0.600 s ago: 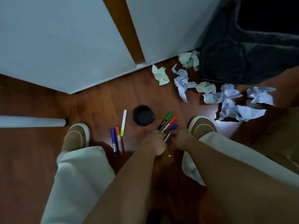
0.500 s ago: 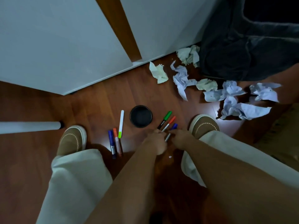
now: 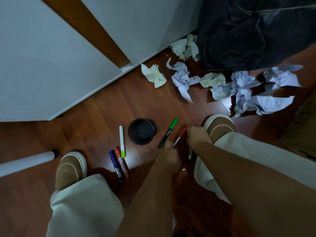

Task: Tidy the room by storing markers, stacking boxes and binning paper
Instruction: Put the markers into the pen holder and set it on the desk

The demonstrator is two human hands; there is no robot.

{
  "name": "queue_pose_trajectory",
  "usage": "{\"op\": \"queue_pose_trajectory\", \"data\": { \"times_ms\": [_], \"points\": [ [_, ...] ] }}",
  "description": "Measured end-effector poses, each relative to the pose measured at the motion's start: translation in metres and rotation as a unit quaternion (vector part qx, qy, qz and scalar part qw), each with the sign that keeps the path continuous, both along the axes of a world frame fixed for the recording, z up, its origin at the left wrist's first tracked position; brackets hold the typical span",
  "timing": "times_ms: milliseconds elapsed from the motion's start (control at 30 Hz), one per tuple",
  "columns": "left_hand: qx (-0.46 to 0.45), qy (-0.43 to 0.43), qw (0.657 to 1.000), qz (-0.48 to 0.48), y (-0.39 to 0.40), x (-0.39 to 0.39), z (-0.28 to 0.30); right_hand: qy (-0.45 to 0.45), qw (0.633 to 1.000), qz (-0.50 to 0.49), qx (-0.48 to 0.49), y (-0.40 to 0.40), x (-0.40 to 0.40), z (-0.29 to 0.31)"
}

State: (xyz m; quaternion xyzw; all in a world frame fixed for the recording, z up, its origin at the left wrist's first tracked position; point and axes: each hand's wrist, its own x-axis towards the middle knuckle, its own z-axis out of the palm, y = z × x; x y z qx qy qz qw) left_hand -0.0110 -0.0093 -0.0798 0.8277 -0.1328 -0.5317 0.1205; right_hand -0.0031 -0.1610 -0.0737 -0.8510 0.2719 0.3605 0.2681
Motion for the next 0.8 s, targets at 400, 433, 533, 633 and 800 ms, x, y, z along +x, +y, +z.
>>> {"op": "queue_pose_trajectory", "data": {
  "times_ms": [400,433,533,633,800],
  "points": [
    [-0.092,-0.121,0.955,0.256,0.015,0.003,0.125,-0.093,0.982,-0.106,0.122,-0.032,-0.021,0.073],
    [-0.103,-0.118,0.945,0.286,0.015,0.004,0.134,-0.105,0.980,-0.112,0.130,-0.032,-0.018,0.082],
    [-0.131,-0.133,0.909,0.373,0.022,0.009,0.156,-0.138,0.969,-0.139,0.152,-0.021,0.002,0.109],
    [-0.138,-0.183,0.875,0.427,0.032,0.020,0.164,-0.164,0.957,-0.149,0.186,0.000,0.030,0.129],
    [-0.148,-0.200,0.825,0.506,0.049,0.045,0.174,-0.204,0.938,-0.179,0.218,0.041,0.065,0.139]
  ]
}}
